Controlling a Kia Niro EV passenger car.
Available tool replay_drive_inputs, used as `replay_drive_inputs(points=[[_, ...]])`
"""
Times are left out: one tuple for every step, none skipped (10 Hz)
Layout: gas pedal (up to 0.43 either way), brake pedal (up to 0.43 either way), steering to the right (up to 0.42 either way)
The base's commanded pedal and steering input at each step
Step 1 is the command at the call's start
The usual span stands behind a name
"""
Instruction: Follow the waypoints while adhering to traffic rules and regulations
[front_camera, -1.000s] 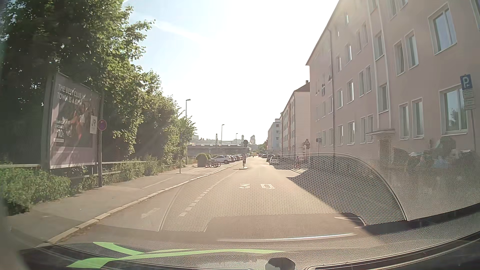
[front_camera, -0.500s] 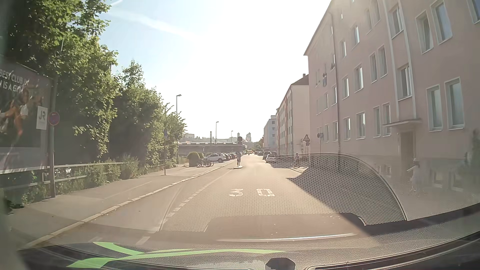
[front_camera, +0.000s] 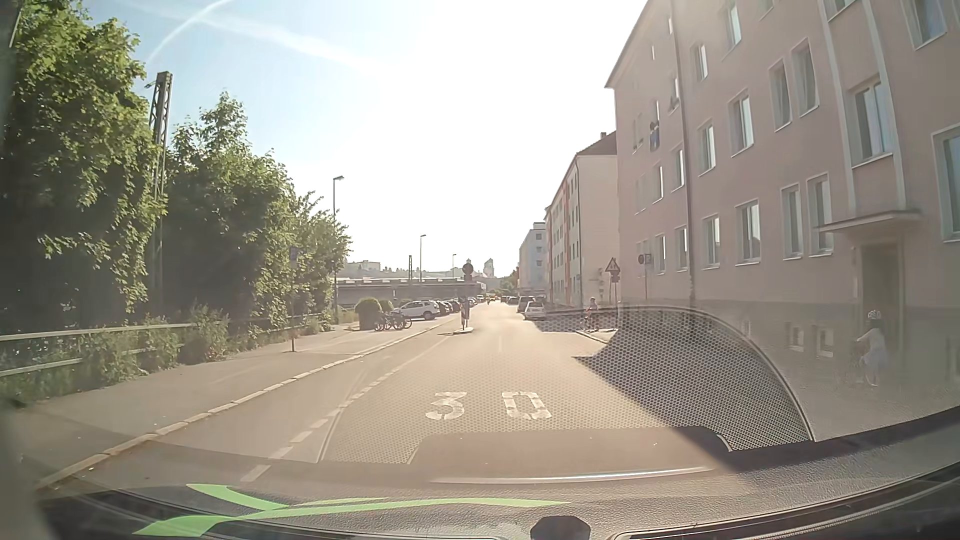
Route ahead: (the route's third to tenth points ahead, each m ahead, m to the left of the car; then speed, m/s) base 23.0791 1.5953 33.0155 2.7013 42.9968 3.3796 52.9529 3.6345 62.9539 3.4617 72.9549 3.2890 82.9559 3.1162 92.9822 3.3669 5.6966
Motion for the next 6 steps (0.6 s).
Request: replay_drive_inputs(points=[[0.0, 0.0, 0.015], [0.0, 0.0, 0.014], [0.0, 0.0, 0.012], [0.0, 0.0, 0.007], [0.0, 0.0, 0.005], [0.0, 0.0, 0.004]])
